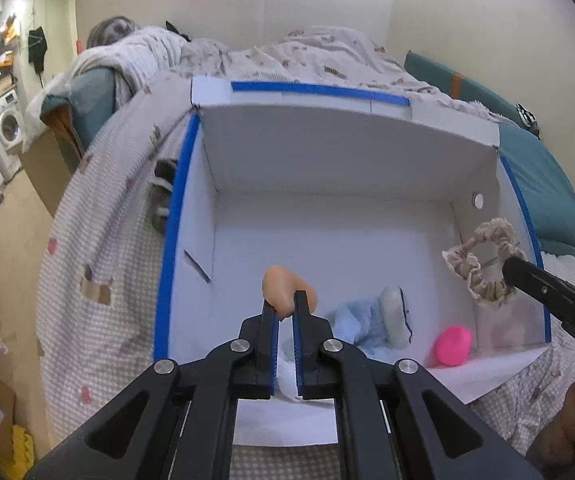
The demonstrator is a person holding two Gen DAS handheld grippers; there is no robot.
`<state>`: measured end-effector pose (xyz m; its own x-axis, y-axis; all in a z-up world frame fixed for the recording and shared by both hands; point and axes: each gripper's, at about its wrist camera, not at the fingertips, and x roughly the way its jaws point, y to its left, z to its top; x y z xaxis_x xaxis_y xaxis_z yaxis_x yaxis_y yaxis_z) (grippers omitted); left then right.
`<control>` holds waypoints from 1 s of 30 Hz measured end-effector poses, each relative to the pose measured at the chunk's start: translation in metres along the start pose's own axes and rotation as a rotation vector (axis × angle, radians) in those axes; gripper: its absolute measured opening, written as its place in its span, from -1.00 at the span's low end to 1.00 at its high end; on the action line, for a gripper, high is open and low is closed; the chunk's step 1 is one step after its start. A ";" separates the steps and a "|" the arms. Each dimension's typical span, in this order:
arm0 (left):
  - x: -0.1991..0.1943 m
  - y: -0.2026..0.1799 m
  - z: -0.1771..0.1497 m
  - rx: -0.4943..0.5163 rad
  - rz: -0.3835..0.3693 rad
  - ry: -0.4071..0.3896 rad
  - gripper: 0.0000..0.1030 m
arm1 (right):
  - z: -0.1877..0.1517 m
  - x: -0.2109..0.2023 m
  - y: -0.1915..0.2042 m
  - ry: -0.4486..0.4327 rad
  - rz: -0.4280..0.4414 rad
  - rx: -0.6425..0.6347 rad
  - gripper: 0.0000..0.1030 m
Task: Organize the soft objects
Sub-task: 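Carry the scrunchie and tan cylinder plush over the box with both grippers, then open both grippers to drop the cylinder plush and scrunchie into the box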
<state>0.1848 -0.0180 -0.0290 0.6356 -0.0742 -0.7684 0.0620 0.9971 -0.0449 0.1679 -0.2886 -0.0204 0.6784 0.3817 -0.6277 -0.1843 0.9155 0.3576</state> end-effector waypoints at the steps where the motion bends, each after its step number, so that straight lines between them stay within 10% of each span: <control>1: 0.001 -0.001 -0.001 0.006 0.008 0.004 -0.88 | -0.001 0.001 0.002 0.003 -0.002 -0.008 -0.68; 18: 0.005 -0.014 -0.006 0.047 0.039 0.023 -0.78 | -0.013 0.019 0.014 0.076 -0.080 -0.094 -0.68; 30: -0.001 -0.010 -0.010 0.019 0.100 -0.008 0.24 | -0.014 0.018 0.015 0.075 -0.056 -0.103 -0.68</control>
<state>0.1754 -0.0281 -0.0342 0.6455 0.0258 -0.7633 0.0127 0.9989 0.0444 0.1671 -0.2667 -0.0362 0.6354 0.3343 -0.6961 -0.2218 0.9425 0.2501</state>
